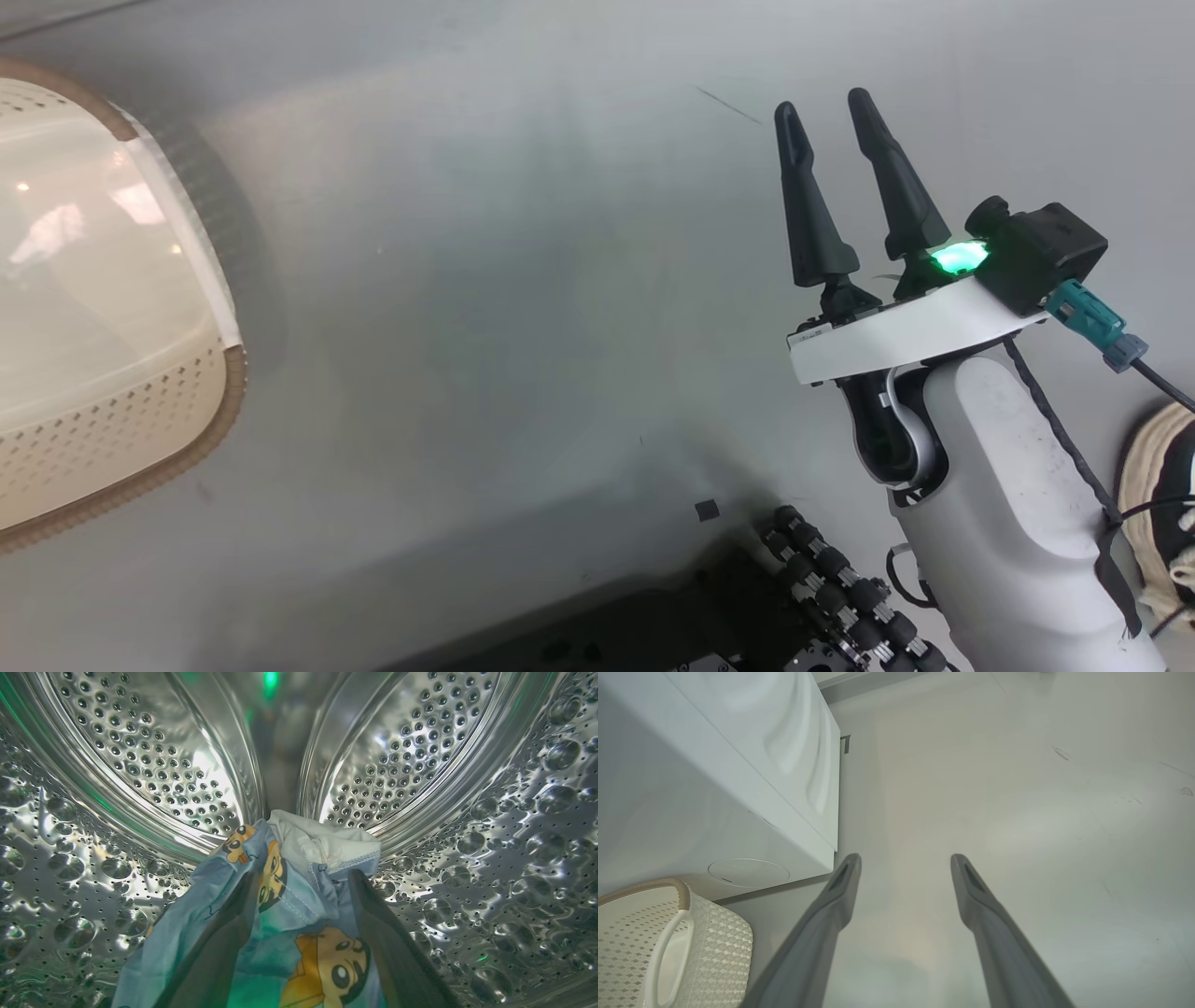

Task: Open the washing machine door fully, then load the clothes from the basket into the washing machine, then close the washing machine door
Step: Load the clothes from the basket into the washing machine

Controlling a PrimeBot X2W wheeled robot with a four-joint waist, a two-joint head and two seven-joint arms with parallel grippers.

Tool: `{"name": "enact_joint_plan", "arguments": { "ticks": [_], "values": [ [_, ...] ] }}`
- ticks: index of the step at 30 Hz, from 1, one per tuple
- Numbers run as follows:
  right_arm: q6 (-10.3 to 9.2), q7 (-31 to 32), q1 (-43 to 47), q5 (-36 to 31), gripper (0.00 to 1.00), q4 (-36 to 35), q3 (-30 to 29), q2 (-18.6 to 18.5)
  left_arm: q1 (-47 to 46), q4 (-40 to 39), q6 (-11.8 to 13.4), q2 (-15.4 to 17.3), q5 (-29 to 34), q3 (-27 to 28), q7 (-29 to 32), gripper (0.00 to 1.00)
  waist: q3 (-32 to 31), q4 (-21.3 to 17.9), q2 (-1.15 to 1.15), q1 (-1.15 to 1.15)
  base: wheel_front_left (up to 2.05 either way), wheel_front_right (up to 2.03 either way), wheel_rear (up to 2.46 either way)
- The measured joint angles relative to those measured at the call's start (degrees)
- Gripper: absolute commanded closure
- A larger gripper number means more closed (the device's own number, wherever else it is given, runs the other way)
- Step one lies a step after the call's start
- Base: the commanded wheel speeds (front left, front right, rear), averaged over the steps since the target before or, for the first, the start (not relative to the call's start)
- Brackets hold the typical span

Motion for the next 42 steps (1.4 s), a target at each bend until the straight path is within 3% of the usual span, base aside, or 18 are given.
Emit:
{"name": "enact_joint_plan", "arguments": {
  "ticks": [14,21,36,42],
  "values": [
    [0.01,0.00,1.35,-3.34,0.00,2.58,-3.98,-0.02,13.76,2.26,0.00,-3.70,-2.94,-1.32,-13.48,0.00,-7.58,3.53,0.00,0.00,0.00,0.00,0.00],
    [0.07,0.00,3.99,-4.66,0.00,4.74,-5.56,-0.02,21.95,3.02,0.00,-7.72,-5.65,-2.76,-20.50,0.00,-12.72,5.33,0.00,0.00,0.00,0.00,0.00],
    [0.27,0.00,10.10,-6.20,0.00,7.79,-8.44,-0.02,37.45,3.02,0.00,-11.27,-4.22,-4.80,-21.23,0.00,-24.76,9.06,0.00,0.00,0.00,0.00,0.00],
    [0.59,0.00,12.61,-6.34,0.00,8.48,-8.73,0.00,42.41,0.13,0.00,-14.07,-2.96,-0.04,-21.21,0.00,-29.67,10.24,0.00,0.00,0.00,0.00,0.00]
  ]
}}
